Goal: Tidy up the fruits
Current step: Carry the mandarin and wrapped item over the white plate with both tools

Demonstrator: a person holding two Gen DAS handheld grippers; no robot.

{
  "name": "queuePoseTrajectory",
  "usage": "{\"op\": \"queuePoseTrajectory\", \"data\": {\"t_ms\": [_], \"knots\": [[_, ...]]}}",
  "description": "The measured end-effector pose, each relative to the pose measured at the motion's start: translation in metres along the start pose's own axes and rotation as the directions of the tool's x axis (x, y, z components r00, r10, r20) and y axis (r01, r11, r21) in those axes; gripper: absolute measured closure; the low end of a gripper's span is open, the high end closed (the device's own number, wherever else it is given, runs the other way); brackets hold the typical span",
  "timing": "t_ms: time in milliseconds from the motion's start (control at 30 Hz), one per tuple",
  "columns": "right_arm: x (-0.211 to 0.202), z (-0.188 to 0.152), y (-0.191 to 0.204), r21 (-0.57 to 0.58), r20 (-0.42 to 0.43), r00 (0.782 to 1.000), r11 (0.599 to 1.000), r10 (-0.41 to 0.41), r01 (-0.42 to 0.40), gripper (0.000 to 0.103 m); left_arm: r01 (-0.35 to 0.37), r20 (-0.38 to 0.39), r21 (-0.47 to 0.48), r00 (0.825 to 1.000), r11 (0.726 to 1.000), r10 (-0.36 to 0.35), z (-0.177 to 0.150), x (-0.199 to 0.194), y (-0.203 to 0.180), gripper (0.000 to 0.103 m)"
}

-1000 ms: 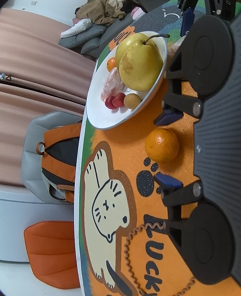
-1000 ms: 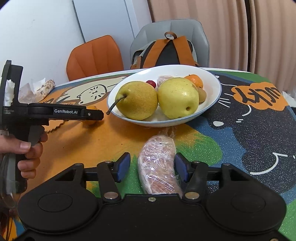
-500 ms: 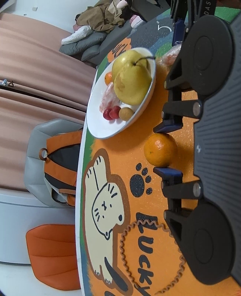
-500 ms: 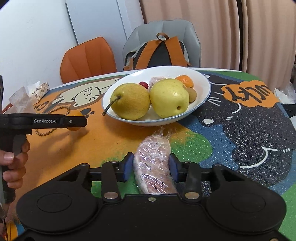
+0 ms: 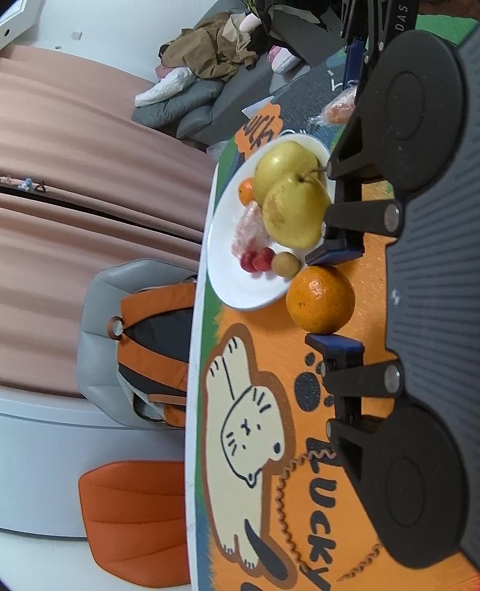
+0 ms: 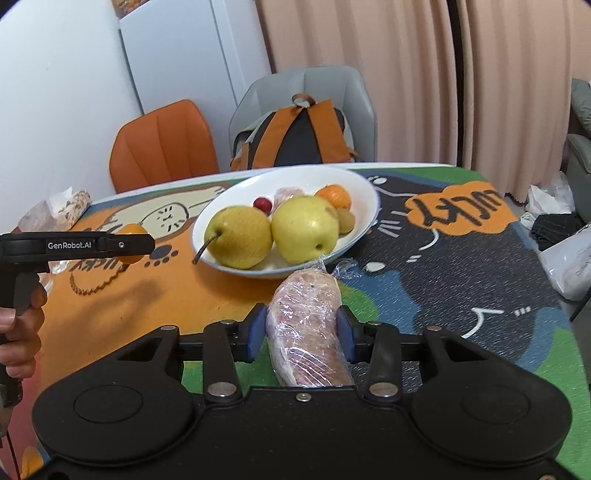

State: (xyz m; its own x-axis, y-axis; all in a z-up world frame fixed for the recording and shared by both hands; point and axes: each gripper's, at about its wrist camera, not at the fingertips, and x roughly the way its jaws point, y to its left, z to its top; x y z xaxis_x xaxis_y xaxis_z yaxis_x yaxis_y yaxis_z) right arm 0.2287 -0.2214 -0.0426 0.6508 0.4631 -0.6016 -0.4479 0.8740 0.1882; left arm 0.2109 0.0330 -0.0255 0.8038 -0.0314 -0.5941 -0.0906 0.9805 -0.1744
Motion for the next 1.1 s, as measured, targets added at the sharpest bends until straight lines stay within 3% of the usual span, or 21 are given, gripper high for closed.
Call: {"op": "queuePoseTrajectory", "data": {"t_ms": [500,1100], "knots": [[-0.006,0.034,-0.010,-0.002,0.073,0.997,1.000,-0.009,0.010,0.064,0.009,0.027,0.021,1.000,1.000,-0.010,0.024,0.011,-0.007,0.066],[0.028,0.071,-0.012,-0.021,0.092,0.996,1.000,0.020,-0.018,0.064,0.016,-0.004,0.037,1.000,0.999,-0.016,0.043,0.059,-0.012,0.066]]}}
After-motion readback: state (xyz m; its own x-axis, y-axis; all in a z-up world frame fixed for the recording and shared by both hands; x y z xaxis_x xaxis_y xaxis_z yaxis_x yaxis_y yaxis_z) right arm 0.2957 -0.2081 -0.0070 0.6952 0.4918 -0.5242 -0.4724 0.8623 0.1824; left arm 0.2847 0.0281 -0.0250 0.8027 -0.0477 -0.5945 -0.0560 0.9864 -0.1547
